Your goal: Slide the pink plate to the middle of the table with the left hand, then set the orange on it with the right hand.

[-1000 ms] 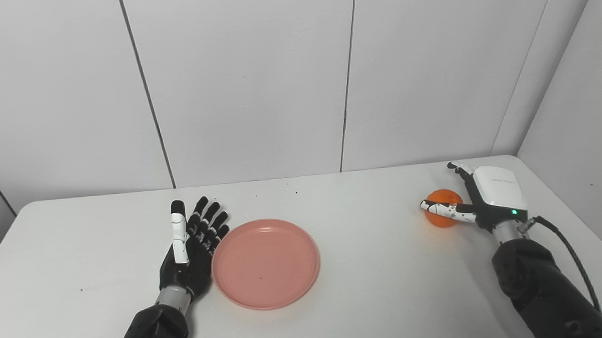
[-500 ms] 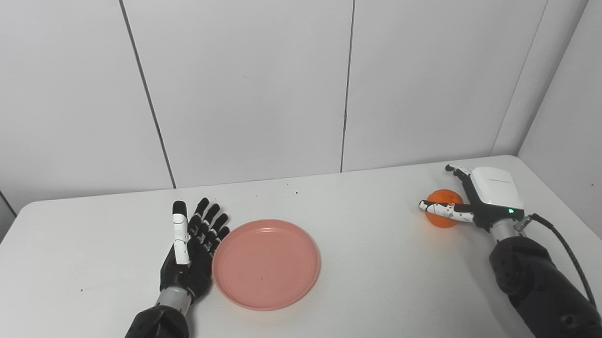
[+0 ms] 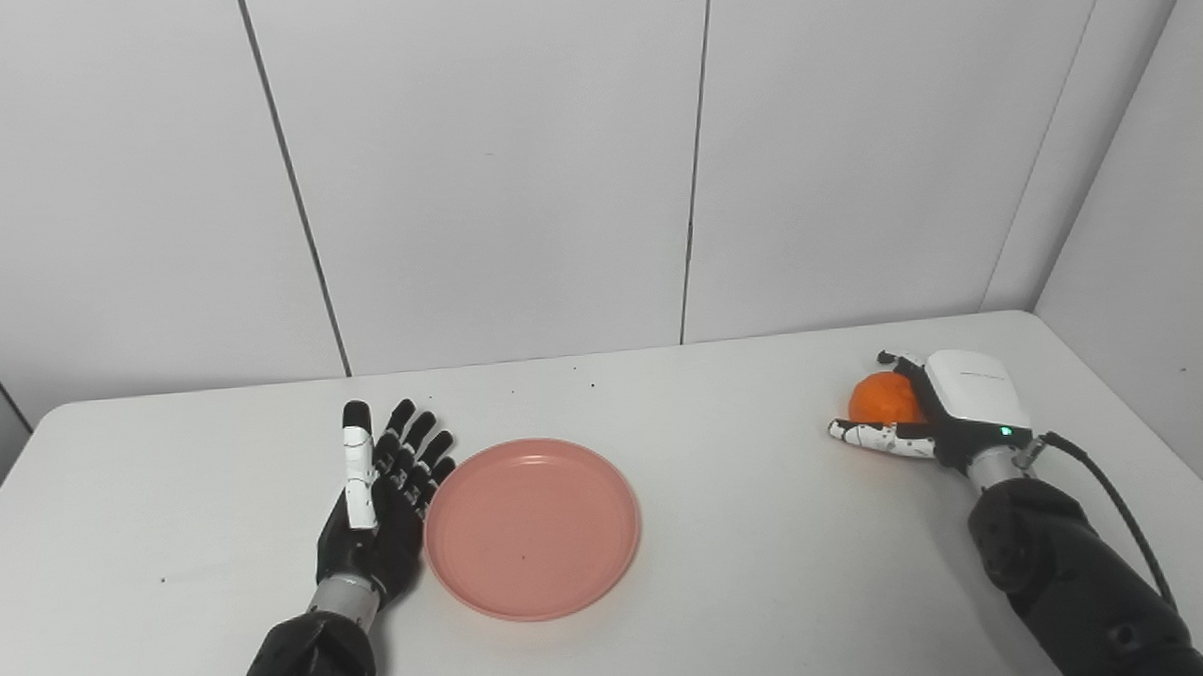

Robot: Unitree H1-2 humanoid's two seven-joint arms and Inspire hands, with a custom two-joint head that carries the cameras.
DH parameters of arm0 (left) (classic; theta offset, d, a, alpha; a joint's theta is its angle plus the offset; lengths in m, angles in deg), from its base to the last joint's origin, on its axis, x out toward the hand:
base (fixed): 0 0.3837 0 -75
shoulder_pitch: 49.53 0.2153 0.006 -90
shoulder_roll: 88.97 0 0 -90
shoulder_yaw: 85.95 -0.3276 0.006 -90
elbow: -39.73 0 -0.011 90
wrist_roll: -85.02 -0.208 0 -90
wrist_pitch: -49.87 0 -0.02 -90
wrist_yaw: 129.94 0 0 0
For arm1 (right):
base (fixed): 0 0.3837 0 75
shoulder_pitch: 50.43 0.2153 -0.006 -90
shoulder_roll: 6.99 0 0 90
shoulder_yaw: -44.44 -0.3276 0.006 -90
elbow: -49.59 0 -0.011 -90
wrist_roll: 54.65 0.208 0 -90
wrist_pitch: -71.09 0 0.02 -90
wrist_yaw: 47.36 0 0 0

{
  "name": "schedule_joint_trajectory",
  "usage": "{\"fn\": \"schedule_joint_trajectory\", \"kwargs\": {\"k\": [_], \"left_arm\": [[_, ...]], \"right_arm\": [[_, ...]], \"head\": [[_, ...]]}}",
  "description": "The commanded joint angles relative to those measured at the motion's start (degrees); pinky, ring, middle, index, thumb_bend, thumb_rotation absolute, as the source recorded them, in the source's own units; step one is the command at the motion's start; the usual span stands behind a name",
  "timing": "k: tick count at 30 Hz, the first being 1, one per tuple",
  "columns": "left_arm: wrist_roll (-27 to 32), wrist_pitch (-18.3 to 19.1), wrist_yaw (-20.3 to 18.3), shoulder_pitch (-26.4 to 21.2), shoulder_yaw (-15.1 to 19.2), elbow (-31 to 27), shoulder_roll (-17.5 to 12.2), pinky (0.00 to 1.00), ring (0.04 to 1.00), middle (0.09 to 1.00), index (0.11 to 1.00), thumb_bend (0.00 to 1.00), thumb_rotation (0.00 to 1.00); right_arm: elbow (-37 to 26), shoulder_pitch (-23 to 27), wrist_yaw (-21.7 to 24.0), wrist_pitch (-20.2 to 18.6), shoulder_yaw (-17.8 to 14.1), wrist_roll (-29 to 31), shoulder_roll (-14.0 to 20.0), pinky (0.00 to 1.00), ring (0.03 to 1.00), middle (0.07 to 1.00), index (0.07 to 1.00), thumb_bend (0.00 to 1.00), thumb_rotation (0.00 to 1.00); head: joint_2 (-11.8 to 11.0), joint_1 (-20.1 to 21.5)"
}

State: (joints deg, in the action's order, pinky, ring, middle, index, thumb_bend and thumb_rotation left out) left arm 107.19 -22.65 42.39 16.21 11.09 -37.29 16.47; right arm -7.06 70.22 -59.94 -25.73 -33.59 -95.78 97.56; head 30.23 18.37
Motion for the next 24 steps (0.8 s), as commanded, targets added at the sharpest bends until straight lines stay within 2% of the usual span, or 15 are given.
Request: {"fn": "schedule_joint_trajectory", "kwargs": {"k": [1,3,6,7,8,10,11,13,18,24], "left_arm": [[-0.2,1.5,0.1,-0.5,-0.2,-0.5,-0.1,0.99,0.968,0.996,1.000,0.93,0.91],[-0.3,1.8,0.5,-0.4,-0.3,-1.0,0.0,0.98,0.965,0.992,1.000,0.93,0.91],[-0.2,2.0,0.5,-0.4,-0.3,-1.0,0.1,0.99,0.968,0.992,1.000,0.93,0.91],[-0.2,2.1,0.5,-0.4,-0.2,-1.1,0.1,1.00,0.968,0.995,1.000,0.93,0.90],[-0.1,2.5,0.7,-0.4,-0.2,-1.2,0.1,1.00,0.967,0.996,1.000,0.93,0.90],[-0.2,2.8,0.8,-0.4,-0.1,-1.2,0.1,1.00,0.968,0.997,1.000,0.94,0.90],[-0.2,2.8,0.8,-0.5,-0.1,-1.1,0.1,1.00,0.968,0.997,1.000,0.94,0.89],[-0.2,2.7,0.6,-0.5,-0.1,-1.0,0.1,1.00,0.971,0.999,1.000,0.94,0.89],[-0.4,3.0,0.7,-0.4,-0.3,-1.3,0.1,0.99,0.960,0.996,1.000,0.92,0.89],[-0.4,3.1,0.8,-0.4,-0.3,-1.3,0.2,0.99,0.955,0.992,1.000,0.91,0.90]], "right_arm": [[-0.7,2.0,0.4,0.3,-0.5,0.7,1.3,0.54,0.652,0.720,0.781,0.82,0.79],[-1.0,1.8,1.1,0.2,-0.6,1.4,1.3,0.50,0.621,0.697,0.767,0.81,0.76],[-1.3,1.7,2.4,-0.7,-0.9,2.4,1.2,0.42,0.521,0.617,0.725,0.78,0.70],[-1.1,1.7,2.2,-0.2,-1.0,2.7,1.2,0.35,0.439,0.527,0.608,0.74,0.65],[-0.6,1.6,1.8,0.5,-1.3,3.3,1.1,0.34,0.415,0.502,0.571,0.73,0.63],[0.5,1.6,0.6,2.1,-1.5,4.1,1.0,0.24,0.297,0.376,0.373,0.66,0.59],[0.7,1.7,0.2,2.4,-1.5,4.3,1.0,0.21,0.273,0.349,0.329,0.62,0.59],[0.8,1.8,-0.2,2.4,-1.2,4.3,1.2,0.19,0.248,0.324,0.303,0.59,0.59],[0.5,1.8,0.1,1.4,-0.7,4.1,1.3,0.18,0.240,0.314,0.309,0.57,0.60],[-0.7,1.7,-0.6,2.8,-1.3,5.0,1.4,0.19,0.246,0.317,0.300,0.58,0.59]], "head": [[0.3,-0.1],[0.5,-0.2],[0.5,-0.3],[0.5,-0.3],[0.5,-0.3],[0.5,-0.4],[0.5,-0.4],[0.5,-0.5],[0.5,-0.6],[0.5,-0.7]]}}
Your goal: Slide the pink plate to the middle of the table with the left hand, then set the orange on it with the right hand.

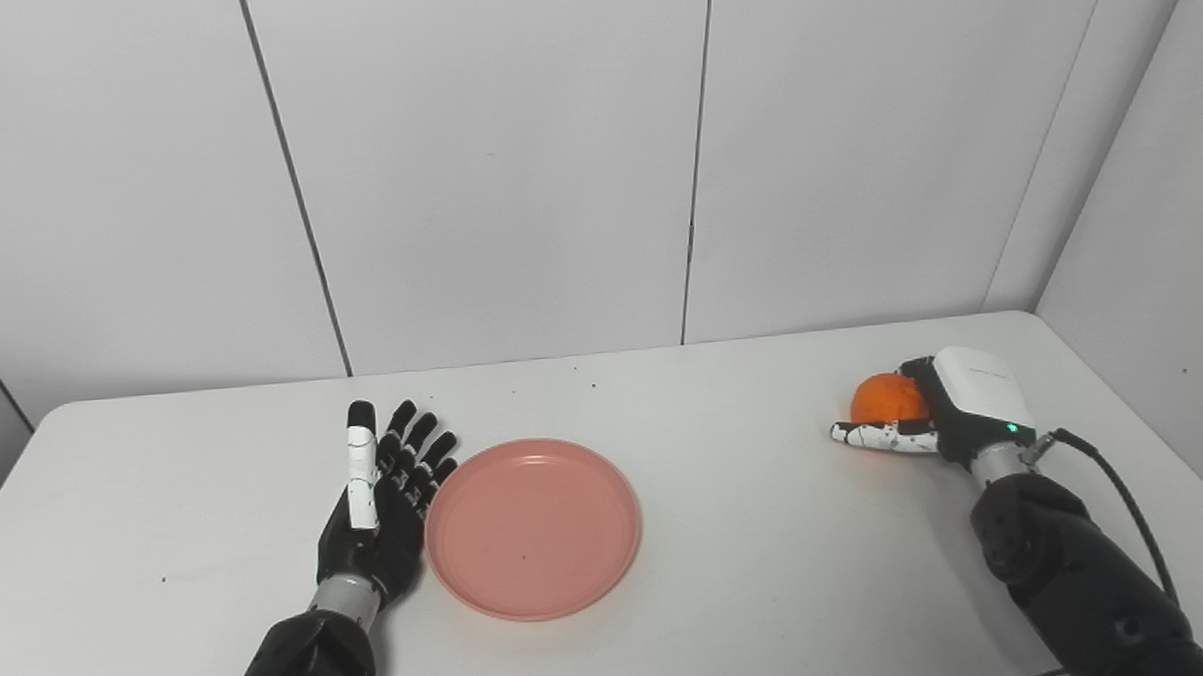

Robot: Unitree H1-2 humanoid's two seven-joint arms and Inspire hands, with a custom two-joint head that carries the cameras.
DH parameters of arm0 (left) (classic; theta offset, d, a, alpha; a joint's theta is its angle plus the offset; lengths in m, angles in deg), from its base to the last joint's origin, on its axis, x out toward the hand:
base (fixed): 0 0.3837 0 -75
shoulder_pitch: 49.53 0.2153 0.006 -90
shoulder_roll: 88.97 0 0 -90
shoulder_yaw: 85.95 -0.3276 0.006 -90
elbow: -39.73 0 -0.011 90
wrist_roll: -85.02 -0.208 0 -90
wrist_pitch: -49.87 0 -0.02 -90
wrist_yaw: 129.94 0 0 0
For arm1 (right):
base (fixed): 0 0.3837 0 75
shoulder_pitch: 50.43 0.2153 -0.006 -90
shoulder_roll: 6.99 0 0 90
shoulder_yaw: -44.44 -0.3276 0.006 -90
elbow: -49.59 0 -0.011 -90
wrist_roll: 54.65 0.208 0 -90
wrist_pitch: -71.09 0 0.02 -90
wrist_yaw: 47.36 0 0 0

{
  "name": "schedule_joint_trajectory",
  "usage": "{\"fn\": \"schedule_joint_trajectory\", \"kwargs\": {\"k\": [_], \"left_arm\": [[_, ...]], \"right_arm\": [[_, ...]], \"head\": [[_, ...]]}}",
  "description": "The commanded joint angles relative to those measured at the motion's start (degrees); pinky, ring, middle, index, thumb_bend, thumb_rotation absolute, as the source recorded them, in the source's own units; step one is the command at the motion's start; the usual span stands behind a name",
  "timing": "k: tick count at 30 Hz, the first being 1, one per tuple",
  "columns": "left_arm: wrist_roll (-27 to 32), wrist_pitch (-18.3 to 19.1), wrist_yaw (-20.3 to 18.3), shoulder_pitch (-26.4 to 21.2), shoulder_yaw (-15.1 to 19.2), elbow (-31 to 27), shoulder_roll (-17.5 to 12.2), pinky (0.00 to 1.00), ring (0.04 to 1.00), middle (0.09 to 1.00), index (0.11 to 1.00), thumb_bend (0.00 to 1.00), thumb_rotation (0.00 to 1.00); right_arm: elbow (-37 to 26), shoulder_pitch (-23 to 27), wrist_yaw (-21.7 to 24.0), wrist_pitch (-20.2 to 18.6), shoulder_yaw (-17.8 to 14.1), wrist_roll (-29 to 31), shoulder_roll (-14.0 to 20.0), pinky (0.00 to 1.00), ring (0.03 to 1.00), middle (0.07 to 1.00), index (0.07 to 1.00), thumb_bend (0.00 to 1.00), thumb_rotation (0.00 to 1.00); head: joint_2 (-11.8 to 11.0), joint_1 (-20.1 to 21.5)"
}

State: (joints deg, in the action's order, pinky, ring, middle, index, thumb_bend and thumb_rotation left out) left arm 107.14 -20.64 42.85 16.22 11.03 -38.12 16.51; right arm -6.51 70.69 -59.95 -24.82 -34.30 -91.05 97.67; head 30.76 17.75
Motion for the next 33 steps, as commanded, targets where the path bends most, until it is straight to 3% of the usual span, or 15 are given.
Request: {"fn": "schedule_joint_trajectory", "kwargs": {"k": [1,6,14,24,28,33], "left_arm": [[-0.4,1.1,0.3,-0.4,-0.3,-0.5,0.1,0.99,0.955,0.992,1.000,0.91,0.90],[-1.0,1.1,0.7,-0.4,-0.7,-0.5,0.3,0.97,0.946,0.988,1.000,0.90,0.90],[-1.8,0.5,1.1,-0.5,-1.0,-0.2,1.1,0.97,0.953,0.985,1.000,0.89,0.92],[-2.3,-0.1,1.2,-0.6,-1.2,0.2,1.6,0.97,0.941,0.980,1.000,0.88,0.93],[-2.3,-0.1,1.0,-0.5,-1.2,0.1,1.6,0.96,0.941,0.983,1.000,0.89,0.93],[-2.1,0.0,1.6,-0.7,-0.9,0.1,2.3,0.97,0.940,0.983,1.000,0.88,0.91]], "right_arm": [[-2.0,1.2,-1.1,2.4,-0.7,0.2,1.4,0.19,0.252,0.324,0.303,0.59,0.60],[-5.0,1.7,-3.9,5.6,-1.5,0.6,1.5,0.15,0.207,0.285,0.295,0.61,0.63],[-11.3,3.8,-1.4,4.0,-1.5,-1.4,2.3,0.17,0.232,0.312,0.334,0.62,0.70],[-14.9,6.0,-2.2,6.3,-2.3,-2.1,1.8,0.18,0.233,0.308,0.357,0.63,0.64],[-17.1,6.2,-1.7,6.7,-2.3,-1.9,1.0,0.16,0.212,0.285,0.313,0.65,0.63],[-20.9,6.3,-0.6,7.7,-2.7,-0.3,-0.5,0.15,0.201,0.276,0.319,0.66,0.63]], "head": [[0.0,-0.1],[0.0,-0.4],[0.1,-1.8],[0.0,-2.4],[0.0,-2.8],[0.6,-5.9]]}}
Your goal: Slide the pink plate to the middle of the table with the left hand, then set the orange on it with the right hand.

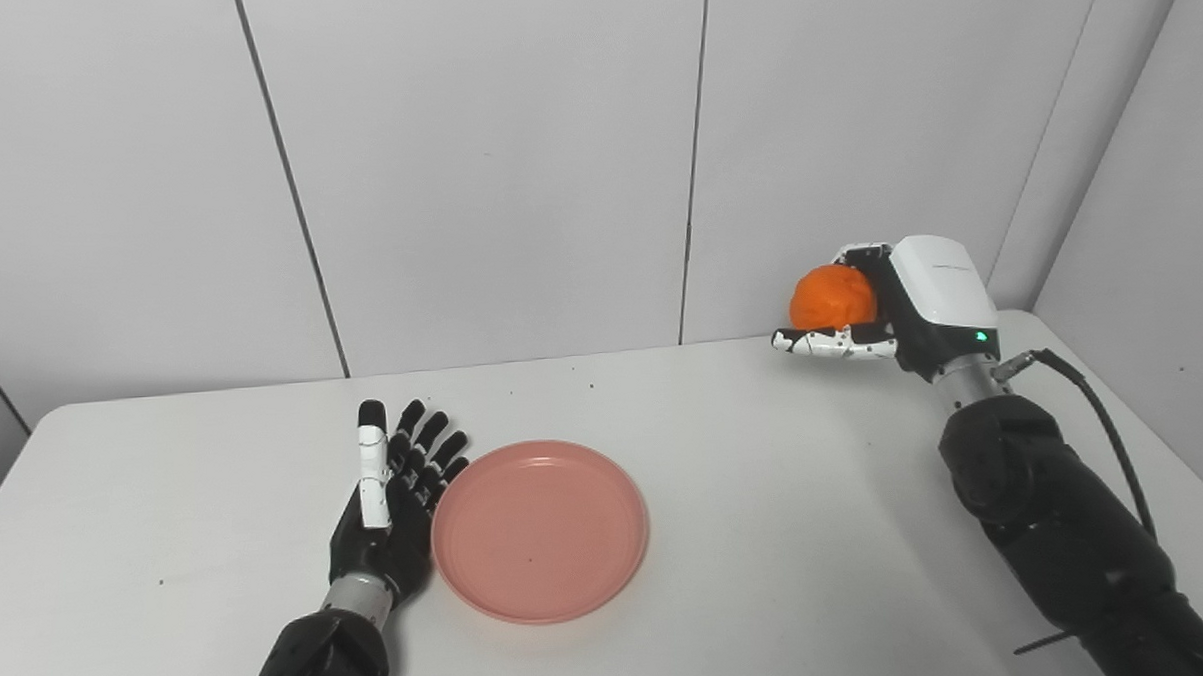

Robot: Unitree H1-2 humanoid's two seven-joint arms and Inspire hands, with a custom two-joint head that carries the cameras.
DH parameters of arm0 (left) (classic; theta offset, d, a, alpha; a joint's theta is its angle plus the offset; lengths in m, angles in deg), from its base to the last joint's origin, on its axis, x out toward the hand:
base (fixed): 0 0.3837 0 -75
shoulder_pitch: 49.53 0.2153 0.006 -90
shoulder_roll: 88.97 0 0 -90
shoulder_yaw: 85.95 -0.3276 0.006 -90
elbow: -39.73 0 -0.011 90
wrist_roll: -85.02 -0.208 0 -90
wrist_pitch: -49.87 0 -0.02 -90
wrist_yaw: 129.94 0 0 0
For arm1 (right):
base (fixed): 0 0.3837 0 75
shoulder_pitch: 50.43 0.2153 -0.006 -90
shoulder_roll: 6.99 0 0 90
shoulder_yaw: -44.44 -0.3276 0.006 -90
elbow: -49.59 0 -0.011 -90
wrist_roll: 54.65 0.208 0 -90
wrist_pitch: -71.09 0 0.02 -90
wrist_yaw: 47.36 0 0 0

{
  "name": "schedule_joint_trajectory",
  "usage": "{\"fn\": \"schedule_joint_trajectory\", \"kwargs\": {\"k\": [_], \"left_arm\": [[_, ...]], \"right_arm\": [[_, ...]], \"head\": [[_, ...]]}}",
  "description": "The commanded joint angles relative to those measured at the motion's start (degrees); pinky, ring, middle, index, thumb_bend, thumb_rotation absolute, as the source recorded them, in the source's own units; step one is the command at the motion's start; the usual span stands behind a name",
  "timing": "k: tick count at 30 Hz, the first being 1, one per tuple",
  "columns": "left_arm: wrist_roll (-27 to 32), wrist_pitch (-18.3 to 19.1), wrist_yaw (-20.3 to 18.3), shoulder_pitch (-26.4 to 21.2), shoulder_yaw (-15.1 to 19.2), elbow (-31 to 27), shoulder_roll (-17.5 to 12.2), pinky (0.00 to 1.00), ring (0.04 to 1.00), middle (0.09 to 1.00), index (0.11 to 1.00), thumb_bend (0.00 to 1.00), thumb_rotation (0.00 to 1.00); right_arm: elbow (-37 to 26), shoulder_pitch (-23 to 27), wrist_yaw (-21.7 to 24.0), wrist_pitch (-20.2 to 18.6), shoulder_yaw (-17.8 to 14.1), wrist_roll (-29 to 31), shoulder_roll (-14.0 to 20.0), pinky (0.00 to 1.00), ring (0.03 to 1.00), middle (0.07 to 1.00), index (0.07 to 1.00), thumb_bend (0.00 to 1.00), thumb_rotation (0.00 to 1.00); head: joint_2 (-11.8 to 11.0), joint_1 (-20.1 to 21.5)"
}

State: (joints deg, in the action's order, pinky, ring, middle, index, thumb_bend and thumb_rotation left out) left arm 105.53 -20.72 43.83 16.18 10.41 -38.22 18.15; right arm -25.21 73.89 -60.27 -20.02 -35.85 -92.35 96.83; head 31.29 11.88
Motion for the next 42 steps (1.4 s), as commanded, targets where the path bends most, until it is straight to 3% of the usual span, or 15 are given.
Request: {"fn": "schedule_joint_trajectory", "kwargs": {"k": [1,6,11,18,27,42], "left_arm": [[-0.3,0.2,0.7,-0.8,-0.1,0.2,0.8,0.96,0.937,0.984,1.000,0.87,0.90],[-1.2,-0.7,1.2,-1.1,-0.6,1.4,1.6,0.95,0.929,0.975,1.000,0.88,0.89],[-2.3,-0.8,2.1,-1.2,-1.1,1.4,2.5,0.90,0.905,0.951,1.000,0.89,0.88],[-3.0,-1.3,2.4,-1.4,-1.2,1.7,3.3,0.92,0.893,0.937,1.000,0.89,0.87],[-3.5,-1.1,2.8,-1.5,-1.7,1.5,3.3,0.90,0.887,0.925,1.000,0.89,0.87],[-3.0,-0.6,2.6,-1.8,-1.1,1.2,3.2,0.90,0.890,0.926,1.000,0.88,0.88]], "right_arm": [[-2.7,3.2,0.0,3.4,-1.1,1.4,0.1,0.15,0.200,0.276,0.320,0.65,0.62],[-4.2,3.8,-0.1,6.3,-0.3,0.5,-0.4,0.15,0.202,0.278,0.328,0.66,0.66],[-8.5,4.4,1.6,8.0,-0.1,1.1,-1.5,0.17,0.216,0.298,0.355,0.64,0.62],[-12.0,5.4,3.2,9.3,0.4,1.1,-4.6,0.14,0.191,0.271,0.341,0.64,0.60],[-10.3,6.2,3.0,14.4,2.0,0.9,-8.8,0.15,0.193,0.275,0.339,0.64,0.61],[-11.1,5.5,9.1,14.7,7.9,-3.7,-12.6,0.15,0.210,0.293,0.335,0.67,0.57]], "head": [[0.1,-0.1],[-0.2,-3.7],[0.3,-6.5],[0.7,-8.4],[0.9,-8.7],[1.6,-8.1]]}}
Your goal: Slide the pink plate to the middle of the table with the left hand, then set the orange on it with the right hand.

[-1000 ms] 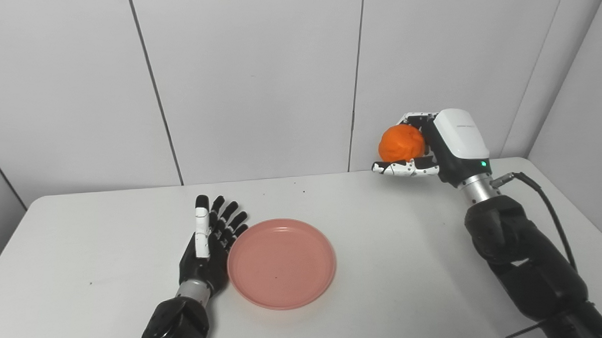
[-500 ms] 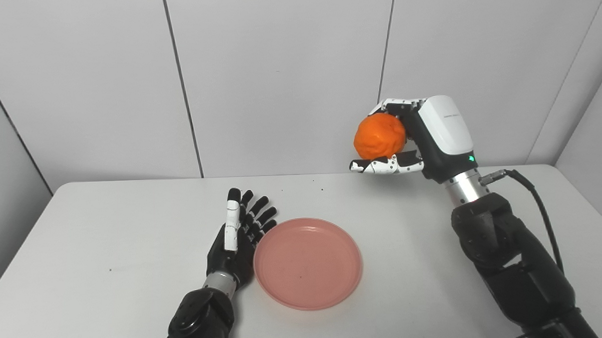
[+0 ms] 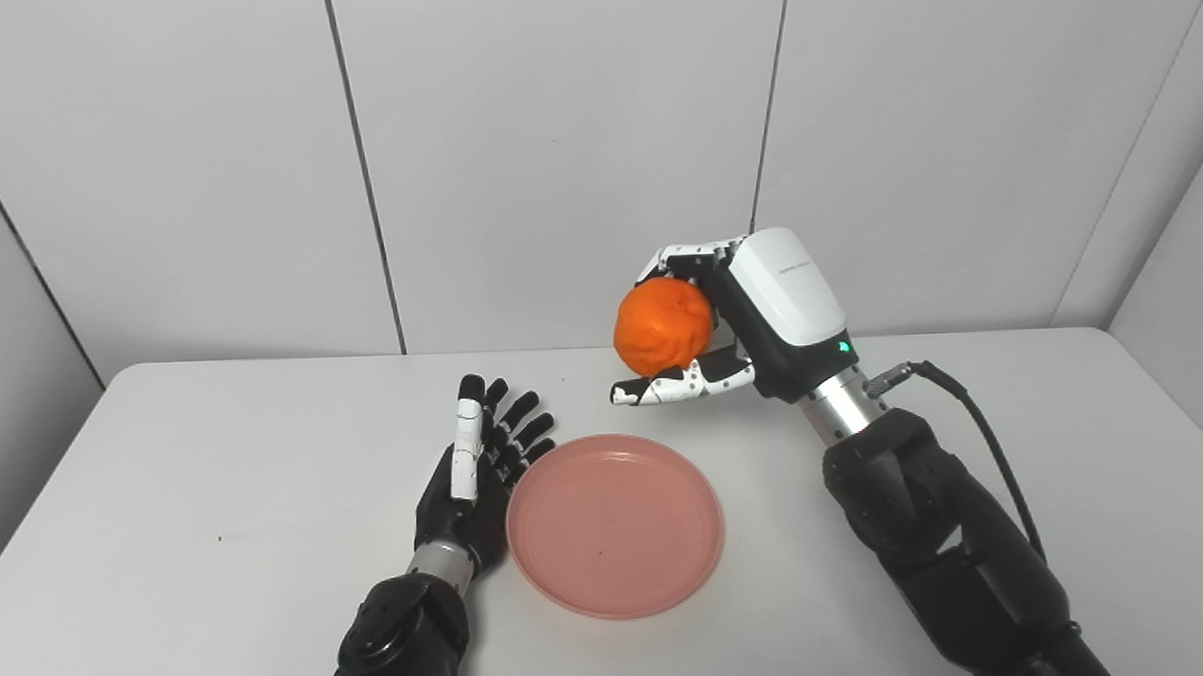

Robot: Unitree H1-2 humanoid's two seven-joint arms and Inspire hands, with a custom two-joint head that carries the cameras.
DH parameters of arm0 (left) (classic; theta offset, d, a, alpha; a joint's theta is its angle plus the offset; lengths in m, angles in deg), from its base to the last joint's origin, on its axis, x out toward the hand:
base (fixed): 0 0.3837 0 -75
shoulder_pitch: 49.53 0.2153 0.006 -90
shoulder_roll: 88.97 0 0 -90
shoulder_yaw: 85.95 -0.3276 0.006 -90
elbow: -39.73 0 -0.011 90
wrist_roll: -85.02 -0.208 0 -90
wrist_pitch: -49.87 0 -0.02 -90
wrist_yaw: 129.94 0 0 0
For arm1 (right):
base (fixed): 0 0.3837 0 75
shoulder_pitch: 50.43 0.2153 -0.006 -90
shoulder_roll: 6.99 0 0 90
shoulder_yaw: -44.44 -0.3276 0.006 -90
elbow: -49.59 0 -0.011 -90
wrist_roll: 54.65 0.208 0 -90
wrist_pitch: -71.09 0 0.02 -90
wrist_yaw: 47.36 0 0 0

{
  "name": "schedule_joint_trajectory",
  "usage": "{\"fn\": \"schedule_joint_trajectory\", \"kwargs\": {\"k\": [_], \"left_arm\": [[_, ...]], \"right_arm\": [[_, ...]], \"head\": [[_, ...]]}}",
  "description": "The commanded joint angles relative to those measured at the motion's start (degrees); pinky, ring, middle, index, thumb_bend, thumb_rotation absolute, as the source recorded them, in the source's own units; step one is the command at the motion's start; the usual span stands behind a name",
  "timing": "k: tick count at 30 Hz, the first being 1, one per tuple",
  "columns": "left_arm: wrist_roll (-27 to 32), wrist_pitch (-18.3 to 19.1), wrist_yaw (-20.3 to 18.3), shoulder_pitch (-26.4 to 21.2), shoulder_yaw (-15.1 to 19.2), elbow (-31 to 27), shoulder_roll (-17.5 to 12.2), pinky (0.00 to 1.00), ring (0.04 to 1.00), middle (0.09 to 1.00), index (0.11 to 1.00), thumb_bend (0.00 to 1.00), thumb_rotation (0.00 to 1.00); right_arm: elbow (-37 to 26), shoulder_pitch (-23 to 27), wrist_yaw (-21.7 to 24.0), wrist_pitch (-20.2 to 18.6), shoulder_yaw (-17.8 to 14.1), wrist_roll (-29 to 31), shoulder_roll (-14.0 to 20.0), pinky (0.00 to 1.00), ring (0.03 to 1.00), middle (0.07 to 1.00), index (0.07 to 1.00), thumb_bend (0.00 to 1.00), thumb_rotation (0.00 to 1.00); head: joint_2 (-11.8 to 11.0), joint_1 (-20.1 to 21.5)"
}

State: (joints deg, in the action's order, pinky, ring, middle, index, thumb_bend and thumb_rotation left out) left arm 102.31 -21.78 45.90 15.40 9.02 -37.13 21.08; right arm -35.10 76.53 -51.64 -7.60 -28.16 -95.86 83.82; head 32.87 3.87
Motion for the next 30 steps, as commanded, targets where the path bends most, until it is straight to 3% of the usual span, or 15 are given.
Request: {"fn": "schedule_joint_trajectory", "kwargs": {"k": [1,5,14,20,30], "left_arm": [[0.4,0.6,0.6,-1.1,0.5,0.2,0.3,0.90,0.890,0.925,1.000,0.89,0.88],[0.8,0.8,0.4,-1.3,1.1,0.2,0.3,0.91,0.897,0.932,1.000,0.89,0.88],[0.6,0.9,-0.2,-1.5,0.7,0.4,0.0,0.89,0.909,0.932,1.000,0.87,0.91],[0.2,0.3,-0.2,-1.4,0.4,0.6,0.1,0.89,0.911,0.928,1.000,0.85,0.90],[0.7,0.5,-0.3,-1.9,0.6,1.3,0.3,0.90,0.898,0.927,1.000,0.85,0.90]], "right_arm": [[-0.6,2.8,0.8,3.1,0.9,-0.5,0.6,0.16,0.215,0.297,0.334,0.67,0.56],[1.9,2.7,3.3,4.9,3.8,-2.4,1.4,0.17,0.225,0.301,0.327,0.67,0.57],[7.5,2.4,3.1,7.1,7.1,-6.0,1.3,0.18,0.244,0.321,0.361,0.68,0.59],[9.9,2.0,1.3,8.9,8.0,-7.4,1.5,0.18,0.237,0.319,0.367,0.65,0.54],[11.5,2.3,2.8,8.3,8.0,-8.2,1.5,0.19,0.244,0.326,0.374,0.65,0.63]], "head": [[0.0,0.0],[0.0,0.0],[-0.6,0.2],[-0.7,-0.2],[-1.0,-0.2]]}}
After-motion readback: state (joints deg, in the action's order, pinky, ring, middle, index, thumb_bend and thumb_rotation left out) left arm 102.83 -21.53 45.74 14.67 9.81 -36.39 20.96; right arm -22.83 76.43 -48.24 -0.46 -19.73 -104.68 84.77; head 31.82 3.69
